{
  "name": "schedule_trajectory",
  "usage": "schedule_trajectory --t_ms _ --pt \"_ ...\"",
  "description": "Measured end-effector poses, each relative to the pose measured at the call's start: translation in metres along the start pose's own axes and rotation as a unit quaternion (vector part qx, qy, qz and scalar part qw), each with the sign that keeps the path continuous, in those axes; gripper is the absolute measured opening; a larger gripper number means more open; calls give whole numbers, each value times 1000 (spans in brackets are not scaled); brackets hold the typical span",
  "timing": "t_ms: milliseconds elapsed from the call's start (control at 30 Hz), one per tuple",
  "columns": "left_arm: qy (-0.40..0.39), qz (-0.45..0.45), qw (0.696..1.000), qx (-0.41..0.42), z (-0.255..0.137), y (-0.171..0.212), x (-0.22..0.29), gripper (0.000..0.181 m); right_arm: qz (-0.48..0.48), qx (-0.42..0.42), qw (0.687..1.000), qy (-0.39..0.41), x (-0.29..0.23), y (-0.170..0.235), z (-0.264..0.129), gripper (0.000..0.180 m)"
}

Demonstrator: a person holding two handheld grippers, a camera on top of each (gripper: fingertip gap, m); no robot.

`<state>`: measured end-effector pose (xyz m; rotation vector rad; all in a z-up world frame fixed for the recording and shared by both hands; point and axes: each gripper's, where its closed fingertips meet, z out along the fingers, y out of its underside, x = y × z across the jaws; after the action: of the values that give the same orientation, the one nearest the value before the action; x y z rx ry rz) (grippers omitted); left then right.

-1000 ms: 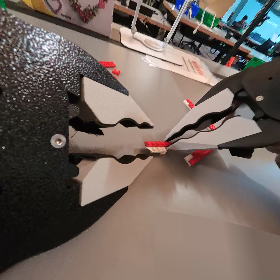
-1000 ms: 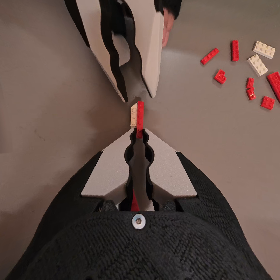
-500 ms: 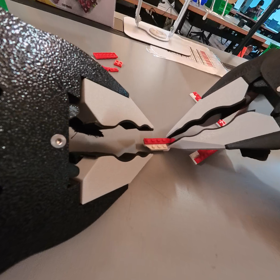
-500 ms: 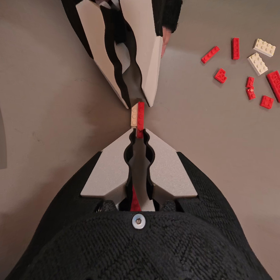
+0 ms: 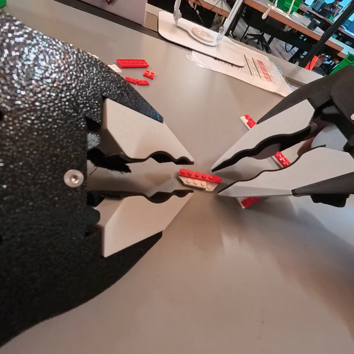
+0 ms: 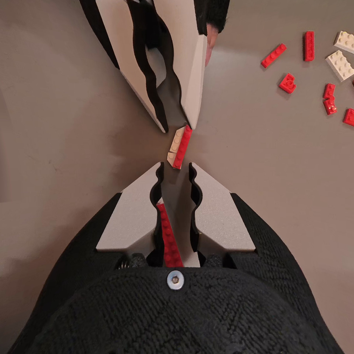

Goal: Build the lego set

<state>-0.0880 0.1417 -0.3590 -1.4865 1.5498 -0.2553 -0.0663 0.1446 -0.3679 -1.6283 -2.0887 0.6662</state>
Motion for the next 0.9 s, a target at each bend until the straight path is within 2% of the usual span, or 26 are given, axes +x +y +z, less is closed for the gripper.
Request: schedule_trajectory --t_ms 200,400,667,900 --pt "15 -56 998 -10 4 0 -1 32 -6 -3 1000 -2 -1 1 4 22" --pt "41 -96 994 -34 5 2 5 32 -3 2 1000 -4 -1 1 4 22" --pt "43 -108 992 -43 7 2 7 24 -3 12 1000 -6 0 -1 5 20" --pt "34 -82 995 -52 7 1 9 21 -1 20 1000 -8 0 0 5 19"
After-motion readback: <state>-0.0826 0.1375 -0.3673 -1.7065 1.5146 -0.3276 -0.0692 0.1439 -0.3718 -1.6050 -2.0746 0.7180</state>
